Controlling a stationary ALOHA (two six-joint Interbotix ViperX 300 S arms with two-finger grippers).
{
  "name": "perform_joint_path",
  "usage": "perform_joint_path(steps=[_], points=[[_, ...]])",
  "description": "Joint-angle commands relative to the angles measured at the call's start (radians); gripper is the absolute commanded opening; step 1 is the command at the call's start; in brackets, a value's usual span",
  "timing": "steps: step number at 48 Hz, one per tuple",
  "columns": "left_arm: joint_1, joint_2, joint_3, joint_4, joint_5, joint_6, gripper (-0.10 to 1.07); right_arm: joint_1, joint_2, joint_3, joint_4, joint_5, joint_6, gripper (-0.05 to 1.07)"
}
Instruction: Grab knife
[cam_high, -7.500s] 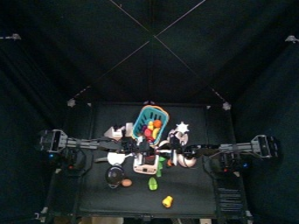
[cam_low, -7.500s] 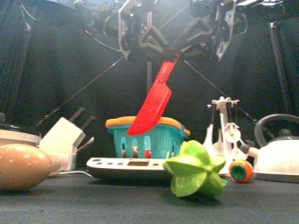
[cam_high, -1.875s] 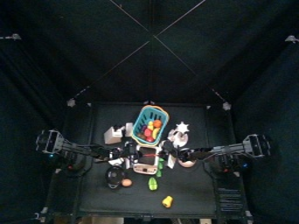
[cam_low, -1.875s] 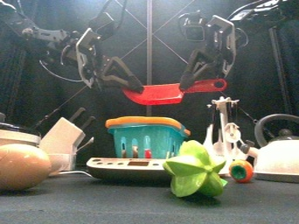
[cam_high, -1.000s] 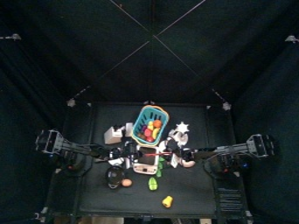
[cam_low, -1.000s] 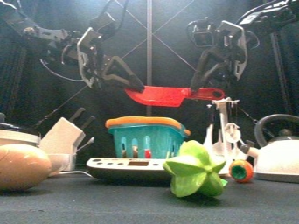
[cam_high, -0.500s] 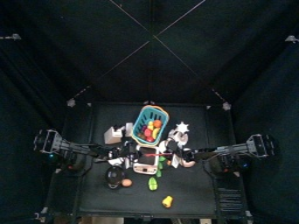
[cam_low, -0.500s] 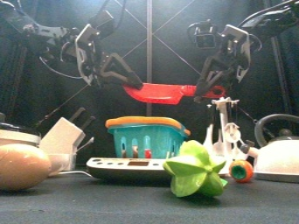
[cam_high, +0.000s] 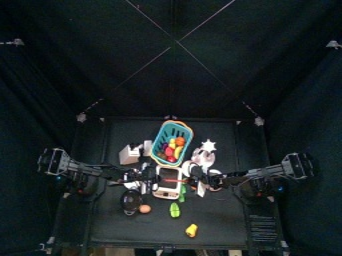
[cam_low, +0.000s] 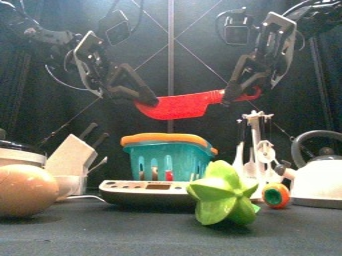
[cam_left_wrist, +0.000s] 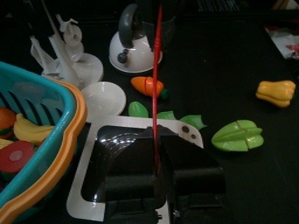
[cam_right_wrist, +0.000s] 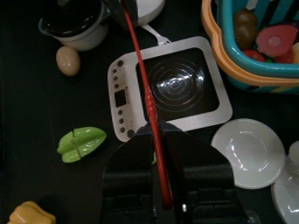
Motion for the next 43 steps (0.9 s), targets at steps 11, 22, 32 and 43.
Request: perform_joint_path(steps=[11,22,32,43], points=[[0.008,-0.055,0.037,0.017,0.017,-0.005,0.31,-0.009,-0.018,-0.032,-0.015,0.0,0.005,0.37],[0.032,-0.095,0.112,0.025,-0.075,-0.035,0.32,-0.005,-0.006,-0.04,-0.006,-0.003,0.008,0.37],[0.058,-0.1,0.138,0.133,-0.15,-0.13,0.31,-0.003,0.002,-0.048,0.003,-0.003,0.006,0.37],[0.103,-0.028,0.109,0.4,-0.173,-0.37,0.31,-0.005,0.011,-0.048,0.003,-0.002,0.008,0.37]])
